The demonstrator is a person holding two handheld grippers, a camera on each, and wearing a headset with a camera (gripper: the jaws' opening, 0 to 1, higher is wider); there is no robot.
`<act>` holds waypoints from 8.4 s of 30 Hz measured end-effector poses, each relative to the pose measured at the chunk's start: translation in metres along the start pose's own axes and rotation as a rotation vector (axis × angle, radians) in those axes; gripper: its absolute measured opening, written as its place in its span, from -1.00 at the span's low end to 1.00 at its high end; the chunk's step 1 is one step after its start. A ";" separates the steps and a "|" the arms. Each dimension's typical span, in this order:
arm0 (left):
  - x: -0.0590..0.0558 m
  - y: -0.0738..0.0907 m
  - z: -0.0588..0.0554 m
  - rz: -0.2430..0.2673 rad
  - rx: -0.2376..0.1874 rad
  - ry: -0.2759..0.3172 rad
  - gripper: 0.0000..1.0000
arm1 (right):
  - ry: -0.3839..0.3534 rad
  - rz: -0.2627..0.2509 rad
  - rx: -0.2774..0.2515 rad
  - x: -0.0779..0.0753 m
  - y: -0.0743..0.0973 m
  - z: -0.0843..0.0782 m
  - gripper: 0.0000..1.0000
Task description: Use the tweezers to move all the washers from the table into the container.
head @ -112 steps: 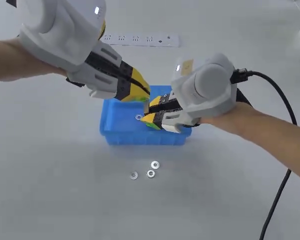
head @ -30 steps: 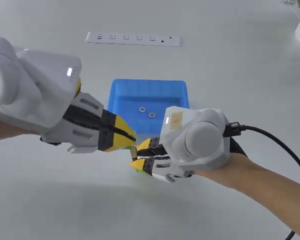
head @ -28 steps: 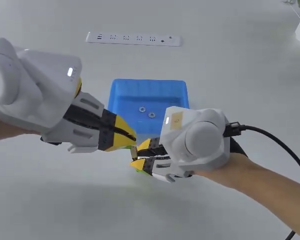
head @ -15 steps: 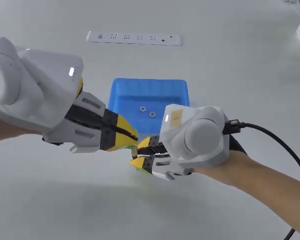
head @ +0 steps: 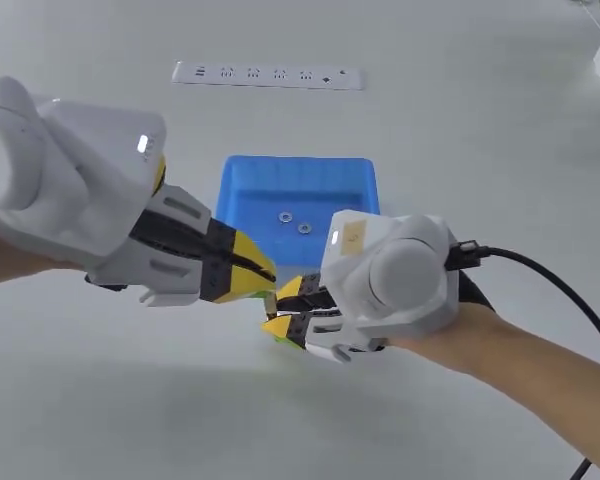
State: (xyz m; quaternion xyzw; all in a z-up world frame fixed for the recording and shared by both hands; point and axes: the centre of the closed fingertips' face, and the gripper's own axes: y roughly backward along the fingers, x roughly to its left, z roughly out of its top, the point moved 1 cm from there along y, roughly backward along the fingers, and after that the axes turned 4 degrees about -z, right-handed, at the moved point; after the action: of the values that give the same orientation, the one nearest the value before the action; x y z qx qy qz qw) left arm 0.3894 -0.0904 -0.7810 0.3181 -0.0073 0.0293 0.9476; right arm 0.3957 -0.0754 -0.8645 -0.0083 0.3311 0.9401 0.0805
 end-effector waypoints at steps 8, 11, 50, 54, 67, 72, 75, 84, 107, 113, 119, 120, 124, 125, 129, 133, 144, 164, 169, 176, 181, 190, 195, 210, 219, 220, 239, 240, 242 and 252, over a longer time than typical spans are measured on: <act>-0.001 0.000 0.000 -0.007 -0.002 0.009 -0.89 | -0.007 0.009 0.003 0.001 0.000 -0.001 -0.77; -0.001 0.002 -0.002 -0.005 0.008 0.005 -0.89 | -0.020 0.013 0.002 0.001 -0.001 -0.001 -0.77; 0.062 0.043 0.058 0.043 0.018 -0.211 -0.89 | 0.130 -0.156 -0.071 -0.083 0.038 0.063 -0.78; 0.074 0.038 0.049 0.055 0.033 -0.196 -0.89 | 0.116 -0.156 -0.059 -0.092 0.030 0.056 -0.78; 0.101 0.005 0.023 0.039 0.015 -0.115 -0.89 | 0.053 -0.138 -0.006 -0.107 0.009 0.025 -0.78; 0.108 -0.002 0.016 0.031 0.008 -0.085 -0.89 | 0.027 -0.134 0.012 -0.109 0.008 0.012 -0.78; 0.110 -0.004 0.017 0.030 -0.005 -0.078 -0.89 | 0.009 -0.131 0.002 -0.109 0.008 0.012 -0.77; 0.109 -0.006 0.018 0.026 0.000 -0.086 -0.89 | 0.004 -0.136 0.004 -0.110 0.007 0.011 -0.77; 0.066 0.027 0.063 0.065 -0.008 -0.171 -0.89 | 0.063 -0.186 -0.071 -0.085 0.047 0.049 -0.76; 0.046 0.026 0.067 0.042 -0.014 -0.171 -0.89 | 0.059 -0.179 -0.076 -0.068 0.053 0.047 -0.76; 0.029 0.021 0.062 0.019 -0.011 -0.153 -0.89 | 0.043 -0.168 -0.069 -0.052 0.054 0.038 -0.76; 0.026 0.020 0.061 0.016 -0.013 -0.150 -0.89 | 0.040 -0.165 -0.068 -0.048 0.054 0.037 -0.76; 0.017 0.016 0.058 0.012 -0.016 -0.132 -0.89 | 0.034 -0.151 -0.055 -0.038 0.053 0.031 -0.76; 0.014 0.015 0.059 0.009 -0.017 -0.131 -0.89 | 0.032 -0.148 -0.055 -0.036 0.053 0.030 -0.76; 0.006 0.012 0.057 0.010 -0.028 -0.112 -0.89 | 0.021 -0.139 -0.051 -0.028 0.053 0.026 -0.76; -0.003 0.008 0.052 0.008 -0.042 -0.090 -0.89 | 0.010 -0.130 -0.043 -0.020 0.052 0.019 -0.76; -0.007 0.002 0.037 0.014 -0.067 -0.025 -0.89 | -0.020 -0.111 -0.028 -0.011 0.043 0.004 -0.75; 0.005 -0.014 0.019 -0.021 -0.037 0.036 -0.89 | -0.073 -0.065 -0.011 -0.012 0.028 -0.013 -0.75; 0.003 -0.018 0.018 -0.026 -0.028 0.032 -0.89 | -0.074 -0.064 -0.004 -0.010 0.026 -0.016 -0.75; 0.004 -0.019 0.019 -0.019 -0.031 0.027 -0.89 | -0.086 -0.070 -0.014 -0.013 0.025 -0.016 -0.75; 0.007 -0.019 0.018 -0.016 -0.039 0.037 -0.89 | -0.089 -0.067 -0.011 -0.014 0.024 -0.017 -0.75; 0.006 -0.020 0.017 -0.023 -0.039 0.045 -0.89 | -0.096 -0.063 -0.010 -0.012 0.024 -0.018 -0.75; 0.005 -0.021 0.016 -0.022 -0.042 0.048 -0.89 | -0.099 -0.064 -0.010 -0.011 0.024 -0.020 -0.75; -0.001 -0.021 0.015 -0.045 -0.055 0.064 -0.88 | -0.080 -0.043 0.000 -0.009 0.023 -0.020 -0.76; -0.001 -0.020 0.013 -0.042 -0.035 0.054 -0.88 | -0.061 -0.035 0.013 -0.008 0.023 -0.020 -0.78; -0.001 -0.019 0.014 -0.041 -0.035 0.052 -0.88 | -0.060 -0.035 0.012 -0.009 0.023 -0.020 -0.78; 0.011 0.014 0.053 0.002 -0.029 -0.069 -0.89 | 0.002 -0.090 -0.050 -0.029 0.051 0.025 -0.78; 0.012 0.016 0.056 0.005 -0.031 -0.077 -0.89 | 0.009 -0.093 -0.054 -0.031 0.052 0.028 -0.78; 0.015 0.020 0.060 0.009 -0.029 -0.090 -0.89 | 0.023 -0.100 -0.058 -0.034 0.055 0.032 -0.78; 0.037 0.035 0.072 0.027 -0.030 -0.131 -0.89 | 0.055 -0.138 -0.083 -0.059 0.060 0.053 -0.78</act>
State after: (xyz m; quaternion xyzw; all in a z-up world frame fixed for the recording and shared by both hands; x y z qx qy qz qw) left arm 0.4250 -0.1041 -0.7013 0.3049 -0.0739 0.0211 0.9493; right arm 0.4471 -0.0966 -0.7820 -0.0604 0.2925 0.9447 0.1355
